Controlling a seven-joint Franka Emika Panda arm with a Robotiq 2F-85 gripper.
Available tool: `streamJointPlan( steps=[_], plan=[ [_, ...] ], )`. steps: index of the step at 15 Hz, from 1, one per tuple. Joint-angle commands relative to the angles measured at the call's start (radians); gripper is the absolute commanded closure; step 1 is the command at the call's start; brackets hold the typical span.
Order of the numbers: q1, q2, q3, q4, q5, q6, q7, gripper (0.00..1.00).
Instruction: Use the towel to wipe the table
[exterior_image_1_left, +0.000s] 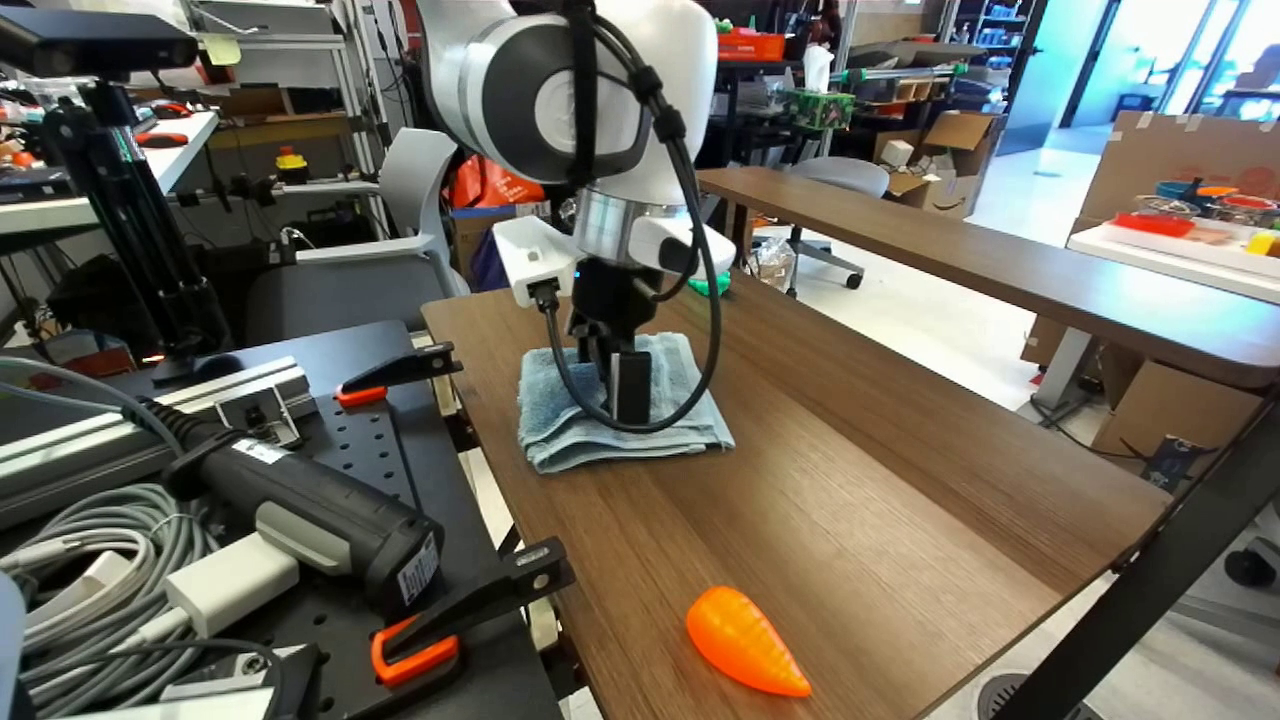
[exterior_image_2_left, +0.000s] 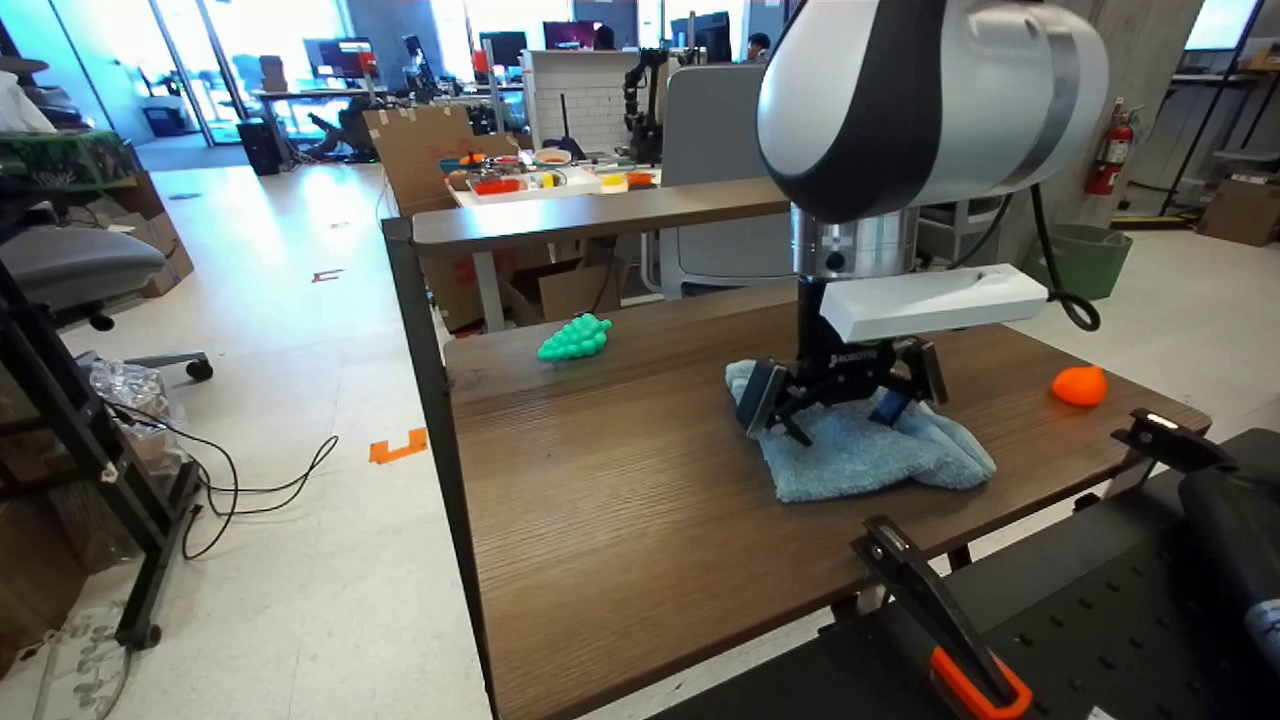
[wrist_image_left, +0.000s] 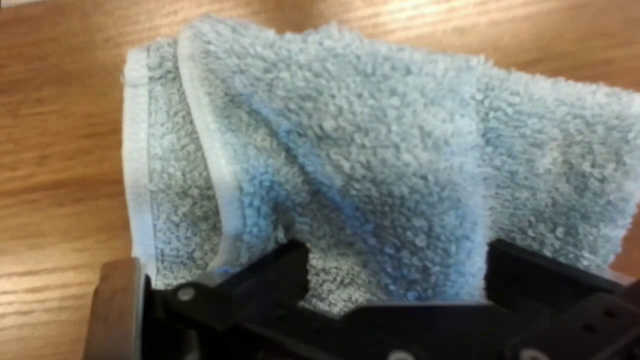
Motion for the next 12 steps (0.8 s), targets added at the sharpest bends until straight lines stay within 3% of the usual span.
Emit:
streamJointPlan(
  steps=[1,5,12],
  plan=[
    [0.076,-0.048,-0.025,-0.128,-0.095,-0.041,0.018,0.0],
    [0.152,-0.11,-0.122,-0.161,-0.224,-0.054,0.132,0.0],
    [0.094,-0.038,-0.171,0.004,-0.169,-0.042,0.276,0.0]
  ],
)
